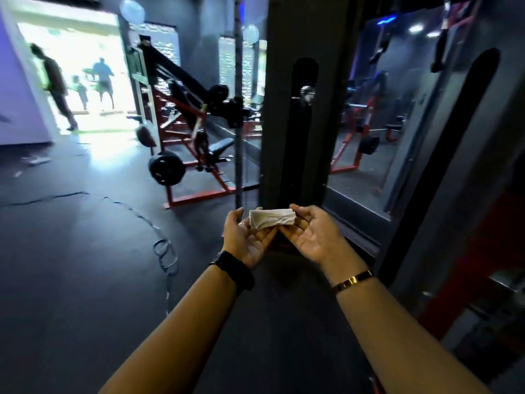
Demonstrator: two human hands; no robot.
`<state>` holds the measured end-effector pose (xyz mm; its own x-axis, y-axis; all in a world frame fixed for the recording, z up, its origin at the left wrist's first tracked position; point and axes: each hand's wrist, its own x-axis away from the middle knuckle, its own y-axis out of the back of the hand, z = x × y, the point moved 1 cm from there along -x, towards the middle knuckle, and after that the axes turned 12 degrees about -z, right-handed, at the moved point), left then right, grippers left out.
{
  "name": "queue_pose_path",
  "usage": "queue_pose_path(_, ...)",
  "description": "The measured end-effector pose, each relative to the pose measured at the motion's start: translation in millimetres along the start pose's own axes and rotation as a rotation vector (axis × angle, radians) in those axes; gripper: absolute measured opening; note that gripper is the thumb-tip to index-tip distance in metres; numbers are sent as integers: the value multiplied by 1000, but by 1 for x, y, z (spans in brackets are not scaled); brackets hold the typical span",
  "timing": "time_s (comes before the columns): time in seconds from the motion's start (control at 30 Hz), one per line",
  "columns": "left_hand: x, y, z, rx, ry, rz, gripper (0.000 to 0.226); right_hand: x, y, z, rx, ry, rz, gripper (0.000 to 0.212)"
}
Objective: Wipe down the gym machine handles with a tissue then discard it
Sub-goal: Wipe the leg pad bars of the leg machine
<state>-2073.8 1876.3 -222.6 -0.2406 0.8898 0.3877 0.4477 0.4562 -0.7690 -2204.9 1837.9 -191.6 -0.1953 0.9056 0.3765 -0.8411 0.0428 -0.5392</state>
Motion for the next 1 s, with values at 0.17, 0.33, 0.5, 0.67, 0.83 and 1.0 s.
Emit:
queue_pose_path(0.17, 24, 60, -67, 81, -156, -106, 43, 3, -73, -57, 101, -84, 125, 21)
queue_pose_path(0.33, 66, 127, -139, 146, -282, -237, 46, 24, -151, -126, 157, -186, 265, 23)
queue_pose_path(0.5, 120, 206, -214, 204, -399, -369, 51, 63, -234, -208, 224, -286, 400, 24)
queue_pose_path(0.67, 188, 286, -286, 248, -534, -478, 54, 115, -312, -299, 269, -399, 539, 28)
queue_pose_path(0.83, 246, 355, -340, 276, -647, -547, 54, 166, -371, -376, 290, -480, 636, 33)
queue_pose_path(1.0, 281, 404, -374, 332, -721, -604, 54, 197, -412, -431, 331, -540, 715, 28)
